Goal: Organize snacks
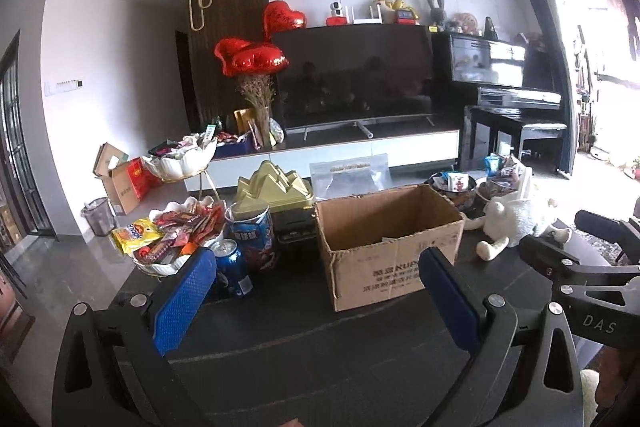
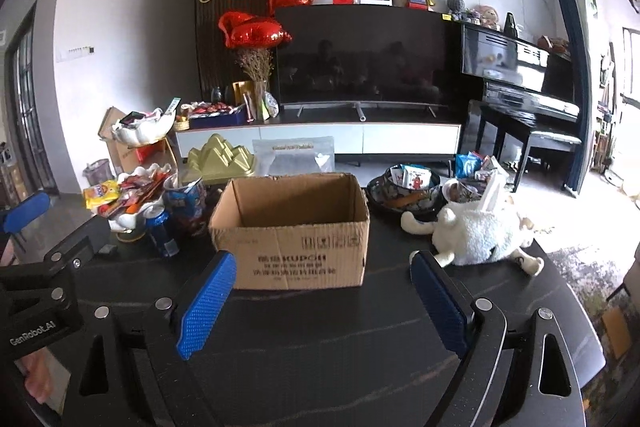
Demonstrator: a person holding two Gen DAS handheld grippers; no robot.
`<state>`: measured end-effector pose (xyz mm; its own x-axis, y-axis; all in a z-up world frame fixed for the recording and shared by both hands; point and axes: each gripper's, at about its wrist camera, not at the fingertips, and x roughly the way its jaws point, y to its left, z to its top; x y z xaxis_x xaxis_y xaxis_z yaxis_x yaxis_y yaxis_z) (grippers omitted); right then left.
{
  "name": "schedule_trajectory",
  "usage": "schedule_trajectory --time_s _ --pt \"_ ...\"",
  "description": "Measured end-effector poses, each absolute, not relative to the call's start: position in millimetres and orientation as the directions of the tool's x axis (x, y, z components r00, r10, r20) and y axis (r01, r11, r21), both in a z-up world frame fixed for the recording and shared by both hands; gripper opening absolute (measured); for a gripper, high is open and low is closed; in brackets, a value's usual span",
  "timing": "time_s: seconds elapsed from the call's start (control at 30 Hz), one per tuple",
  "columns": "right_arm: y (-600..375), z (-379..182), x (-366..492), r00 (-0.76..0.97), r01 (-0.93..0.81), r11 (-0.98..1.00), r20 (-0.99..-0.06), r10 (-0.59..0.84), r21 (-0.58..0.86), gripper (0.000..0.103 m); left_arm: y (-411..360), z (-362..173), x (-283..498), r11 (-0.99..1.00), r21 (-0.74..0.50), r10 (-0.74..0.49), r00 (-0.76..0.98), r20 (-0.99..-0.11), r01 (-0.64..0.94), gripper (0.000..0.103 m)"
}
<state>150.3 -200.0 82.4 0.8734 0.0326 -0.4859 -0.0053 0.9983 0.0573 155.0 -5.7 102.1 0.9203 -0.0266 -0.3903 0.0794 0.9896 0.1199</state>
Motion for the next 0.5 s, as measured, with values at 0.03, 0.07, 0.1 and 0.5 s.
schedule_trajectory --time_s 0.03,0.07,0.1,0.5 --pt "-201.3 81.9 146.5 0.872 -0.006 0.998 -0.487 0.039 0.067 0.090 -6.6 102.1 151.1 0.989 0.122 -0.027 0.921 -0.388 0.081 0.103" --pt "-202.8 81.4 142.5 0.872 -0.009 0.997 -0.488 0.047 0.078 0.090 -7.5 102.8 148.2 0.989 0.125 -0.028 0.923 -0.384 0.082 0.103" --pt "-203.3 80.7 139.5 0.871 -0.012 0.996 -0.489 0.052 0.084 0.090 -8.1 102.8 144.2 0.989 0.127 -0.028 0.925 -0.380 0.082 0.103" --pt "-206.1 75.1 110.8 0.873 -0.003 0.995 -0.486 0.049 0.095 0.090 -10.3 102.5 116.8 0.988 0.120 -0.046 0.934 -0.353 0.094 0.103"
